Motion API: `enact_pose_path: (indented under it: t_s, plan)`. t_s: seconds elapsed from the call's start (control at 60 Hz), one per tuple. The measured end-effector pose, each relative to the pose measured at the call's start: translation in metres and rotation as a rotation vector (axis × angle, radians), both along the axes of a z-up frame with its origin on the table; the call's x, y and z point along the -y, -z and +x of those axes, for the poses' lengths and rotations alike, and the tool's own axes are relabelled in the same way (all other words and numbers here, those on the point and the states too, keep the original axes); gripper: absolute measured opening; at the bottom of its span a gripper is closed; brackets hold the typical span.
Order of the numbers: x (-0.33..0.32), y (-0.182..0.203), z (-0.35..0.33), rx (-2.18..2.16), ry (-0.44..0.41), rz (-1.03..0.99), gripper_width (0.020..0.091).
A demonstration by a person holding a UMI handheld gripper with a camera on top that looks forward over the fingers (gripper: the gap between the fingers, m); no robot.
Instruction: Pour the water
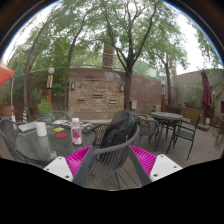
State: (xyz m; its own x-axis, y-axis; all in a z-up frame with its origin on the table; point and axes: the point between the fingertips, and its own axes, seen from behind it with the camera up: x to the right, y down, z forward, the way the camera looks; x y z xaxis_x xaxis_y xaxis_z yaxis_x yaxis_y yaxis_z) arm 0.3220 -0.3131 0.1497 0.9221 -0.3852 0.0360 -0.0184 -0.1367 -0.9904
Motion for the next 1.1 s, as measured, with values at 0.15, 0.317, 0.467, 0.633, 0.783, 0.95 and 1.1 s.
enact_pose_path:
  t_s: [0.15,0.317,0.467,0.633,0.783,0.95,1.1]
  plan:
    - [-0.011,0.003,0.005,0.013,0.015,-0.012,0.0831]
    - [-0.078,0.014,-0.019,-0.004,-0.055,0.007,0.0834]
    - [-0.167,0.045,-0.052,-0.031,-0.135,-0.002,0.0836]
    - [-0.263,0.053,-0.086,0.01,-0.205,0.024,0.0828]
    - [-0.323,0.057,-0.092,0.05,-0.198,0.029,0.0822]
    - [-0.356,0.062,-0.083,0.014,-0.172,0.028,0.0572]
    - [-0.363,0.063,-0.075,-0.013,-0.141,0.037,0.0543]
